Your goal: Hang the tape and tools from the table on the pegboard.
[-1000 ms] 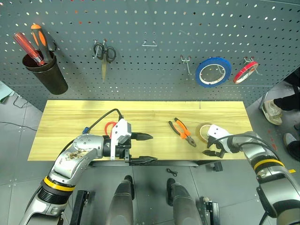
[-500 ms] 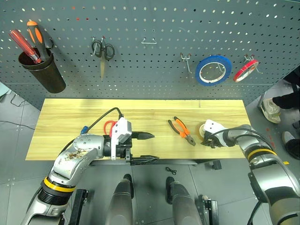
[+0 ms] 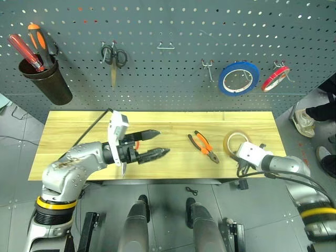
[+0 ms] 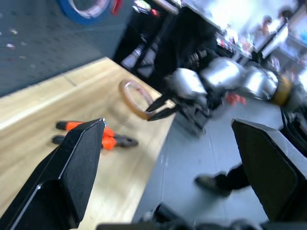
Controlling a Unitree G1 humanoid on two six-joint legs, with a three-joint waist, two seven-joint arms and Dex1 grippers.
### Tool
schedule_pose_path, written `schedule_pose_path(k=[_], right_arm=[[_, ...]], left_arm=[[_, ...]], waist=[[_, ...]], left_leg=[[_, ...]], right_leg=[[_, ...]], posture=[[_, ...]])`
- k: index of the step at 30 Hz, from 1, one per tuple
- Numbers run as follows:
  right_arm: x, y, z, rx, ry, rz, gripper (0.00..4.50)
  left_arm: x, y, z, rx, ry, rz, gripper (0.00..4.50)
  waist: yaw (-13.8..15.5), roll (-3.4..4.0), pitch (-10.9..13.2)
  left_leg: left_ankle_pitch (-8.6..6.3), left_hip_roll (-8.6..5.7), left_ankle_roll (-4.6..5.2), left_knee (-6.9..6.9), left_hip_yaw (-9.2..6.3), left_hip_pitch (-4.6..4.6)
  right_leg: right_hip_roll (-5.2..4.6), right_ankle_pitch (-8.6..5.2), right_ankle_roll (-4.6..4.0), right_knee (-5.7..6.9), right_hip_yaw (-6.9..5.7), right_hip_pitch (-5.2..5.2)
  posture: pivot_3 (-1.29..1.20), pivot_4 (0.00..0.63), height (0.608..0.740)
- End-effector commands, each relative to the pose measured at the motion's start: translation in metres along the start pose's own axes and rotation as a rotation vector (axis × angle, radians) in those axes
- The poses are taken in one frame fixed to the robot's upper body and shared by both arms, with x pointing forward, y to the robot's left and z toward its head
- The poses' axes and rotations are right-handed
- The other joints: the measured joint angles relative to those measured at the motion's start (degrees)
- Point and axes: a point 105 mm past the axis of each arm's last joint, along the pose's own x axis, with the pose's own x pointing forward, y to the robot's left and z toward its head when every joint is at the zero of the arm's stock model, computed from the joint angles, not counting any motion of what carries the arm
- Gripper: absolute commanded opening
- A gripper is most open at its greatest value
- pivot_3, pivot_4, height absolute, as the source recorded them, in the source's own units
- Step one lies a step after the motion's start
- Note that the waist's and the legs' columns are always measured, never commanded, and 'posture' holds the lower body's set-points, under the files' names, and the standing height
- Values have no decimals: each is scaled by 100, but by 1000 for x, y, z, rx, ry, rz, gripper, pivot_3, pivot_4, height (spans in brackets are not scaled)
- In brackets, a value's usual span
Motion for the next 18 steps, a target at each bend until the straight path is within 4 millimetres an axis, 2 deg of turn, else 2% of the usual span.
schedule_pose_path(k=[1, 3, 6, 10, 15, 18], right_arm=[[-9, -28, 71, -215, -186, -209, 247], [-2, -37, 99, -269, -275, -264, 247], [9, -51, 119, -307, -346, -312, 247], [30, -62, 116, -276, -352, -274, 247], [52, -80, 107, -216, -320, -265, 247], [62, -82, 99, -201, -289, -228, 247]], left_arm=[[-7, -10, 32, -74, -138, -22, 4500], [-9, -10, 46, -103, -196, -26, 4500], [-11, -8, 61, -123, -253, -25, 4500], [-14, -3, 76, -121, -293, -8, 4500], [-13, -3, 74, -128, -288, -3, 4500], [-13, -4, 73, -131, -292, 4, 4500]], waist=[[-18, -7, -7], [-28, -20, -35], [-21, -44, -79], [43, -82, -116], [88, -87, -120], [125, -88, -120]], left_leg=[[3, 0, -5, 2, -2, 7], [7, 0, -10, 2, -5, 13], [20, -5, -18, 4, -5, 13], [36, -7, -6, 5, -12, 12], [38, -9, -2, -1, -13, 0], [40, -8, -4, -6, -17, -5]], right_leg=[[1, 1, -2, 4, -1, 1], [2, 5, -9, 6, -2, 9], [0, 10, -49, -3, -2, 15], [1, 16, -49, -6, -5, 23], [1, 37, -19, -23, -7, 23], [3, 41, -25, -24, -10, 18]], posture=[[99, 271, 740], [102, 265, 740], [122, 247, 740], [132, 240, 740], [143, 239, 740], [148, 235, 740]])
